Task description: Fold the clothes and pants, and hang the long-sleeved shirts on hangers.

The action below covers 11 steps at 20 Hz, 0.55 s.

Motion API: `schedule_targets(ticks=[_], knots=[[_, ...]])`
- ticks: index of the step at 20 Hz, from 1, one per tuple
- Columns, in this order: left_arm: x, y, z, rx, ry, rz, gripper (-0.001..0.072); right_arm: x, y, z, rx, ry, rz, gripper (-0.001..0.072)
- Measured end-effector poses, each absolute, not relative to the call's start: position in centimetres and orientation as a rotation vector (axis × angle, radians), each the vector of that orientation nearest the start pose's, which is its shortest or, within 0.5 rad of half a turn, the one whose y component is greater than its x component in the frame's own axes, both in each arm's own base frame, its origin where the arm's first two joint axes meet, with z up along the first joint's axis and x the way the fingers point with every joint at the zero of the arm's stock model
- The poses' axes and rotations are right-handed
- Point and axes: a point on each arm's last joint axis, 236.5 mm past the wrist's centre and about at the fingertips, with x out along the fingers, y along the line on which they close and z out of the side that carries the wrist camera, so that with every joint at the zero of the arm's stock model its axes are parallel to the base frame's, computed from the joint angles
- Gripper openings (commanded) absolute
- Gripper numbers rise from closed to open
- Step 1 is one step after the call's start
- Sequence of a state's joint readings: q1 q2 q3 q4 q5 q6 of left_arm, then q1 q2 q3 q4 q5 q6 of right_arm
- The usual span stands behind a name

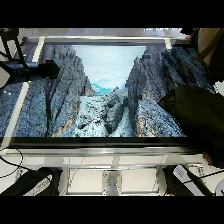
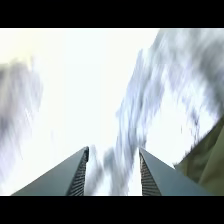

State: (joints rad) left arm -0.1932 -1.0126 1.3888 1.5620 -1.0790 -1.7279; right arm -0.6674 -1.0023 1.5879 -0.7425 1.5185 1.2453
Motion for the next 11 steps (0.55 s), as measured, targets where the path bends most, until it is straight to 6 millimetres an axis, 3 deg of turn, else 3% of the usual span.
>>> schedule_targets(ticks=[2, 4, 11], knots=[[39.0, -7.8, 21.3, -0.084, 0.756, -0.132, 0.0593, 33.6, -1.4, 27.7, 0.2, 0.742, 0.273, 0.0364], [38.4, -7.7, 20.6, -0.08, 0.791, -0.128, 0.0593, 33.5, -0.1, 26.3, 0.085, 0.8, 0.281, 0.0365], [37.7, -7.6, 20.0, -0.075, 0.833, -0.124, 0.0593, 33.4, 1.1, 25.2, -0.038, 0.845, 0.289, 0.0365]])
